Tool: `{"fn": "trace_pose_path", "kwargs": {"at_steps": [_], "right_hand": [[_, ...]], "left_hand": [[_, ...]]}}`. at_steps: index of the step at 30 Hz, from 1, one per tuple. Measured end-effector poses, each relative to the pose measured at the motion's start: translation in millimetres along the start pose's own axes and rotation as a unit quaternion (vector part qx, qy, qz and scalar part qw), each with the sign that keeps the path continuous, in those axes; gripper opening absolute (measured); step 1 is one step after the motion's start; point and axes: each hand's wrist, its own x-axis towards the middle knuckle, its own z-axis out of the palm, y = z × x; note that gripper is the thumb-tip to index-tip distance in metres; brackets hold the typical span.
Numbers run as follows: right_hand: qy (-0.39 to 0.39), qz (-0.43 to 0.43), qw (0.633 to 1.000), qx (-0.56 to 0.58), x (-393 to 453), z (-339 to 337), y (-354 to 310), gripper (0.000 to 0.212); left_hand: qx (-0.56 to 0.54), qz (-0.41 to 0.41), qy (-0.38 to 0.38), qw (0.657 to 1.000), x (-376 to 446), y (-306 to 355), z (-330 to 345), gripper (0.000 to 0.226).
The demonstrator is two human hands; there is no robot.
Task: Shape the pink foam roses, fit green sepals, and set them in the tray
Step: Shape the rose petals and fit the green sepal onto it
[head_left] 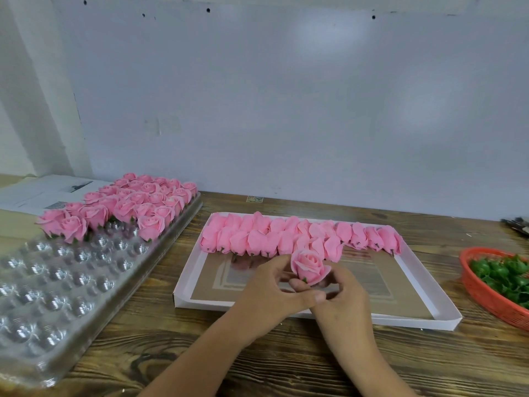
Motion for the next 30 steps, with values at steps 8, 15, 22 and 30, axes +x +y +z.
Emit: {"fn": "trace_pose_path", "kwargs": {"at_steps": [8, 15, 22, 30], "right_hand": [[-0.016, 0.002, 0.999, -0.04, 0.5, 0.3, -1.1, 0.019], [-0.016, 0.004, 0.999, -0.05, -0.4, 1.6, -1.4, 0.033], [-0.021, -0.012, 0.997, -0.068, -1.4, 4.0, -4.4, 0.026], [-0.013, -0.024, 0.998, -0.06, -1.0, 5.5, -2.6, 0.053]], "left_hand": [[0.029, 0.009, 0.04, 0.999, 2.9, -4.0, -0.3, 0.04], [0.063, 0.015, 0.041, 0.997, 2.6, -7.7, -3.2, 0.043], [0.077, 0.012, 0.058, 0.995, 4.4, -8.2, -10.4, 0.031], [0.082, -0.019, 0.114, 0.99, 1.4, 18.3, -57.8, 0.023]]}}
